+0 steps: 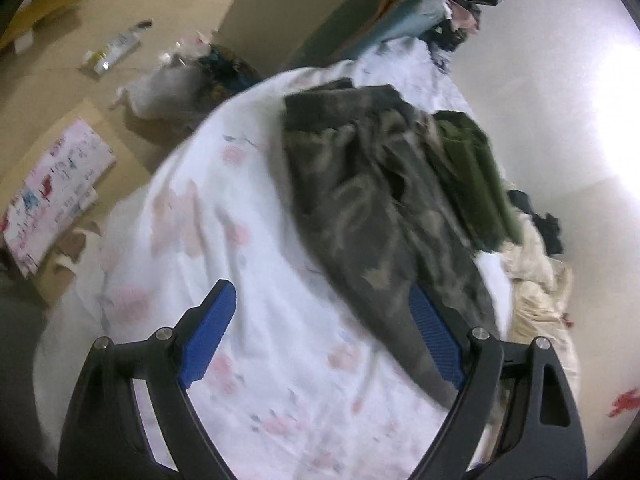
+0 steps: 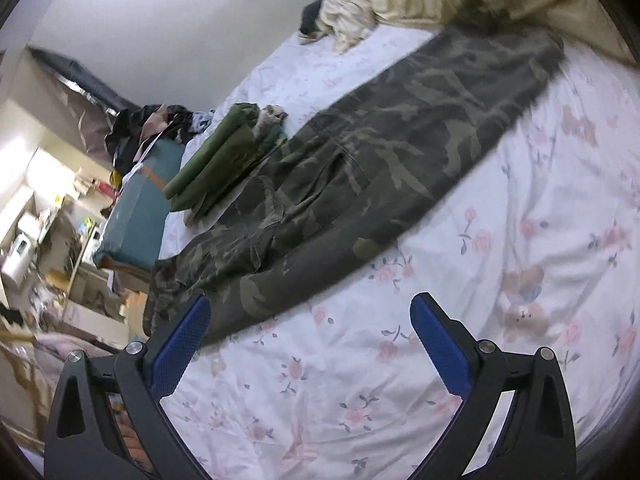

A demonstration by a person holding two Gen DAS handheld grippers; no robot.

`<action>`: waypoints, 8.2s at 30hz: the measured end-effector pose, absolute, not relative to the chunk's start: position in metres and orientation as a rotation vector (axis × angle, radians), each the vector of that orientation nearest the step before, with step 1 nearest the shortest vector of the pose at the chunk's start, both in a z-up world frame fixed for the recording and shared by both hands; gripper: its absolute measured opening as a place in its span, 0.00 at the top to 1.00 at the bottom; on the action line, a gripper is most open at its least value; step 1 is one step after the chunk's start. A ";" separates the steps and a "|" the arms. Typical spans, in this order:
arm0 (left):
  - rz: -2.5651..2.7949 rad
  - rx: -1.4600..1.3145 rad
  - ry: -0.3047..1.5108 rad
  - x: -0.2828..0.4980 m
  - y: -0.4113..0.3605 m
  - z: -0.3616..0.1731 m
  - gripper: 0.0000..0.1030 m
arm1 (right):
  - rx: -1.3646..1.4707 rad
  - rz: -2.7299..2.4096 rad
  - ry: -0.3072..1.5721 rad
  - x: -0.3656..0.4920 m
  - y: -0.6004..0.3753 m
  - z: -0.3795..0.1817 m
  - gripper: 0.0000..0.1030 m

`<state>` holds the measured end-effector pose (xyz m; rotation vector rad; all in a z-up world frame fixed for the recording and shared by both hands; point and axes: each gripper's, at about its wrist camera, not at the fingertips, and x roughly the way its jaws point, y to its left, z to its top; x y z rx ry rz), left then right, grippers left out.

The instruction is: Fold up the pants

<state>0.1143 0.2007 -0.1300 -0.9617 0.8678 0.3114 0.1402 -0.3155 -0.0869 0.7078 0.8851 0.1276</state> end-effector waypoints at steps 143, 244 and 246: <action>0.324 -0.397 1.253 0.095 0.269 -0.071 0.81 | 0.522 0.693 1.298 0.185 -0.083 -0.130 0.66; 0.038 -0.500 1.452 0.078 0.154 -0.141 0.18 | -0.003 0.695 1.247 0.275 -0.089 -0.056 0.40; -0.004 -0.573 1.486 0.069 0.144 -0.153 0.18 | -0.058 0.764 1.292 0.289 -0.047 -0.070 0.40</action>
